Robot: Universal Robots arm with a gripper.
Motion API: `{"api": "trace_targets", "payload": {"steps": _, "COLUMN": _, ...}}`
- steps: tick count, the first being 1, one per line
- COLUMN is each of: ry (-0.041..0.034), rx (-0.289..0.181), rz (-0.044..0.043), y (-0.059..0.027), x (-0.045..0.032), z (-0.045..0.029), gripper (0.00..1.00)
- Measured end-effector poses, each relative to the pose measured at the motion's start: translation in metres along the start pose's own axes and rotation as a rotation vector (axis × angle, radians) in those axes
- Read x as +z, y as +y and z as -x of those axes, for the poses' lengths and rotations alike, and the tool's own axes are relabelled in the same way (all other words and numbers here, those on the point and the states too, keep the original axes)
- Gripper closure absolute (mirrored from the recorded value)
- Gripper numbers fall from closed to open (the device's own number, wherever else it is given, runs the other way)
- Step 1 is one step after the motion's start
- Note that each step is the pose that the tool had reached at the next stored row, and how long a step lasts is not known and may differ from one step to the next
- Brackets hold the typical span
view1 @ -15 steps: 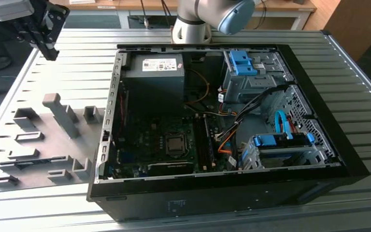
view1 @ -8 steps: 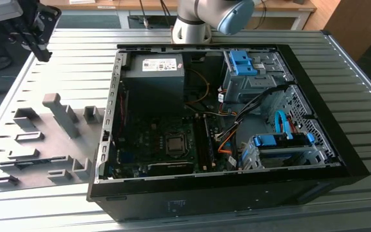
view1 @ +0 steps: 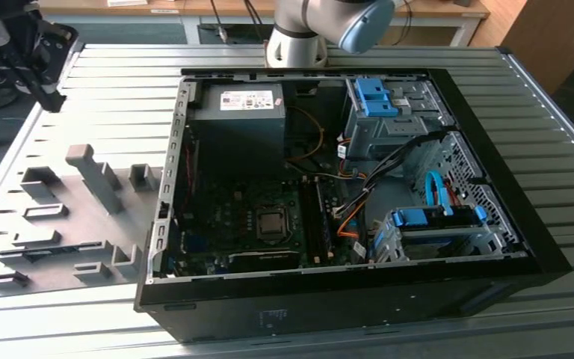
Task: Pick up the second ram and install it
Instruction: 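Reach for the second ram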
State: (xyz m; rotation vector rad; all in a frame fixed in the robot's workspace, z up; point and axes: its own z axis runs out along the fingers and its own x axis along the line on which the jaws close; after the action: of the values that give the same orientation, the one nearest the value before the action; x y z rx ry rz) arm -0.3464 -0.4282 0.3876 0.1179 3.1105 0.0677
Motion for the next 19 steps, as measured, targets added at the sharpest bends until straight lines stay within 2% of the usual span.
{"api": "trace_targets", "payload": {"steps": 9, "ry": 0.0, "rx": 0.0, "rz": -0.0002, "y": -0.0291, "x": 0.0033, "z": -0.0031, "gripper": 0.89}}
{"api": "trace_targets", "payload": {"steps": 19, "ry": 0.0, "rx": 0.0, "rz": -0.0002, "y": -0.0502, "x": 0.0196, "z": -0.0083, "gripper": 0.89}}
